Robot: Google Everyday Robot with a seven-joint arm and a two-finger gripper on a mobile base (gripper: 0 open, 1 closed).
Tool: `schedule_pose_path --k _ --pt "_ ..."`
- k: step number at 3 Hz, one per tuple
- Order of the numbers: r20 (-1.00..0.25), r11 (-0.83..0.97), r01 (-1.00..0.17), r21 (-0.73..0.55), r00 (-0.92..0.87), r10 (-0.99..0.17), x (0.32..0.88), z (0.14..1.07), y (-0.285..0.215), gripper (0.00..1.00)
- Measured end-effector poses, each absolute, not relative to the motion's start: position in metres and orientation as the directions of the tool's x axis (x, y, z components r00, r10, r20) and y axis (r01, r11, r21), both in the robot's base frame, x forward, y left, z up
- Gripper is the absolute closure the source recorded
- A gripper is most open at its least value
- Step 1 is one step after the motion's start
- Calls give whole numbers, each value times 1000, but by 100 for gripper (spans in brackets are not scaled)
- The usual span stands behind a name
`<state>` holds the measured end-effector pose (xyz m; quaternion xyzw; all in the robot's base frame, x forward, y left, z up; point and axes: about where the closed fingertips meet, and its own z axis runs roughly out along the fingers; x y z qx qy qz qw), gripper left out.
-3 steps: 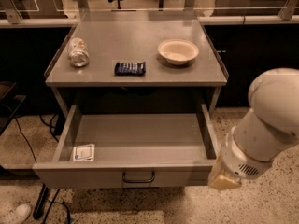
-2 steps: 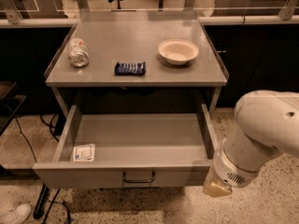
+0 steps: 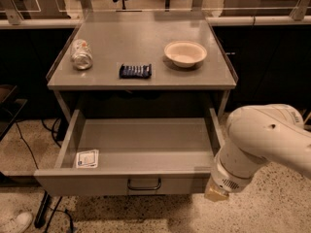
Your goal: Close top drawer
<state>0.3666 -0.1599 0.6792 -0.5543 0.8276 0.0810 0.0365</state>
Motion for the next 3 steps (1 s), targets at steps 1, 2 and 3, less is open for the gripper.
schedule_pose_path --k 1,2,3 --pt "-134 398 -915 62 -402 -906 392 668 -160 100" --pt "-122 410 -910 56 -414 -902 407 659 -160 100" --pt "-117 415 -908 52 -418 -901 418 657 -159 100"
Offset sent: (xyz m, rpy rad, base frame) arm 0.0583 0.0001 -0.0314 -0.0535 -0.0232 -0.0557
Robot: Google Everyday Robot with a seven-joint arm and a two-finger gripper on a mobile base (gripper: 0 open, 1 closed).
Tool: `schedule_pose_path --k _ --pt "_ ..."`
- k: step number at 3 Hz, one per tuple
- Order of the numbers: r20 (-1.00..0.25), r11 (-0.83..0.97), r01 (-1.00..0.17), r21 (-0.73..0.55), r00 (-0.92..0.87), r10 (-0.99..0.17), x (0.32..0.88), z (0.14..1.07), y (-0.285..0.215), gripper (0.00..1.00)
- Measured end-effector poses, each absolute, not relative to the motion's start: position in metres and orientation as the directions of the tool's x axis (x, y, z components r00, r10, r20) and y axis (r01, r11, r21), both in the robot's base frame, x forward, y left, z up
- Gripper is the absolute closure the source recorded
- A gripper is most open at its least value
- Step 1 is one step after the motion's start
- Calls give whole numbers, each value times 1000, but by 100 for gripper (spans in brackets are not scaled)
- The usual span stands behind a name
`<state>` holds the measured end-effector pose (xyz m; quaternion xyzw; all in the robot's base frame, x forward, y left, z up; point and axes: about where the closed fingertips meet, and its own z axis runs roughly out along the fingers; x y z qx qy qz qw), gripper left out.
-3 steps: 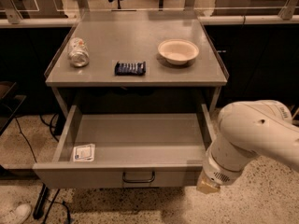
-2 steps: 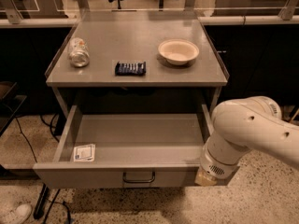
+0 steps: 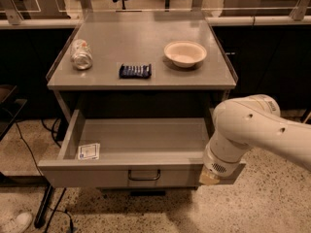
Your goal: Close top drawer
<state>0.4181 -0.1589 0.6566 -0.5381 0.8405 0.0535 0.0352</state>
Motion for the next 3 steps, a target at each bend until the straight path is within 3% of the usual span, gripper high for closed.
schedule_pose_path --k 3 --pt "-109 435 -900 35 -436 -893 438 652 -155 100"
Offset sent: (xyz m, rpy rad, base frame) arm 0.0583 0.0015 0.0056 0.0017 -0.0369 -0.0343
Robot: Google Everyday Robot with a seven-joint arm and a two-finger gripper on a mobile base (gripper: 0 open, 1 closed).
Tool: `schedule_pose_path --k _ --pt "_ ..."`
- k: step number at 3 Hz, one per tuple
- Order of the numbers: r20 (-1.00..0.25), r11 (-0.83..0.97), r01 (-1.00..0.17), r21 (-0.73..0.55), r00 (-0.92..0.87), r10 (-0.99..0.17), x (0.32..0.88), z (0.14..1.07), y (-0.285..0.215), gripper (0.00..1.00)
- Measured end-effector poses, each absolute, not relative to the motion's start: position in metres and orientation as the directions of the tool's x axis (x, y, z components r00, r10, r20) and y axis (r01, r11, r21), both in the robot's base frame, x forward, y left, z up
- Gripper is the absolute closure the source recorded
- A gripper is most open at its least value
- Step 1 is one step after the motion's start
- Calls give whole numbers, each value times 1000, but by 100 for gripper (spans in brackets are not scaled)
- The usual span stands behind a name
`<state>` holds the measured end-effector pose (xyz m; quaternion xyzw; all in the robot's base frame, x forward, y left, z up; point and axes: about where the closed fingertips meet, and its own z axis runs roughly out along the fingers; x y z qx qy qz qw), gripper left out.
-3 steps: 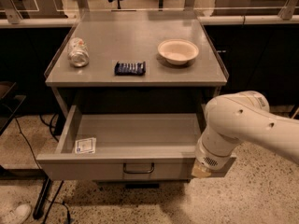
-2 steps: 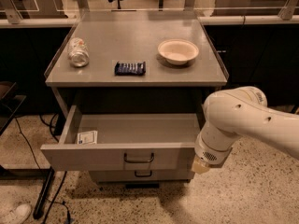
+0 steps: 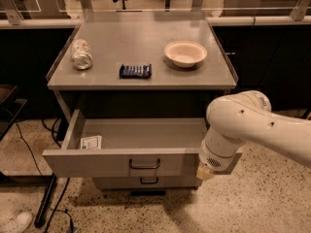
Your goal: Close top drawer
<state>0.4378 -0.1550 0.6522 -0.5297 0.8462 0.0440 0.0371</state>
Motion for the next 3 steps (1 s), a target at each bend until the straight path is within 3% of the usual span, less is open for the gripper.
schedule_pose_path --k 3 --pt "-110 483 -875 -33 -477 -872 516 649 -138 100"
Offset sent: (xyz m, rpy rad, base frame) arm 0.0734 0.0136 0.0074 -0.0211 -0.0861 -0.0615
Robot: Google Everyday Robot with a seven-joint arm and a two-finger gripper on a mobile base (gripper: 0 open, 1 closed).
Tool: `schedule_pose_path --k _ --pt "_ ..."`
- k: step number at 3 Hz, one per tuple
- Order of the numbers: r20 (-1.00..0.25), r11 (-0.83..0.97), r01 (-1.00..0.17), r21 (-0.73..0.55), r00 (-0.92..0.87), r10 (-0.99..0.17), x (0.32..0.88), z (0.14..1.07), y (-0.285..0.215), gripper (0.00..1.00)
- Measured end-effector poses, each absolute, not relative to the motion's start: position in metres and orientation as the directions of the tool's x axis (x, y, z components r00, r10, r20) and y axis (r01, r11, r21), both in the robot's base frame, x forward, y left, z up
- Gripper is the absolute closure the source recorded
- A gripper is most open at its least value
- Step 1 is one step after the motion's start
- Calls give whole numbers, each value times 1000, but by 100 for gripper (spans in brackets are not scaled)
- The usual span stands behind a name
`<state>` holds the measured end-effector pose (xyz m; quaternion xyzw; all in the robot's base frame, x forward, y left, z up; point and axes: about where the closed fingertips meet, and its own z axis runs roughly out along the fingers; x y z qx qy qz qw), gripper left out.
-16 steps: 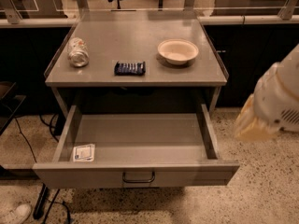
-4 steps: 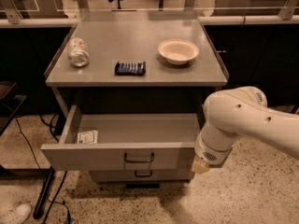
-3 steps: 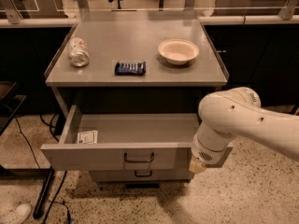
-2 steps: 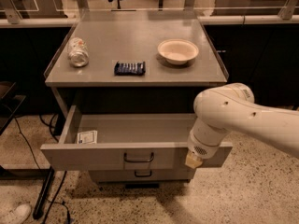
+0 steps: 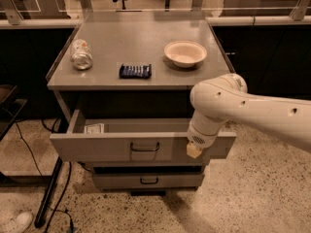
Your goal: Close top drawer
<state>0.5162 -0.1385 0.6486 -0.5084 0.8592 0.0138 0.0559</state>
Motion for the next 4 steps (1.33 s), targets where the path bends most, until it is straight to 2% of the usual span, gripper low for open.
schedule_pose_path --k 2,4 --pt "-99 524 -850 -51 -518 -850 526 647 -141 100" --pt "-104 647 -753 -119 -638 -763 582 652 -157 100"
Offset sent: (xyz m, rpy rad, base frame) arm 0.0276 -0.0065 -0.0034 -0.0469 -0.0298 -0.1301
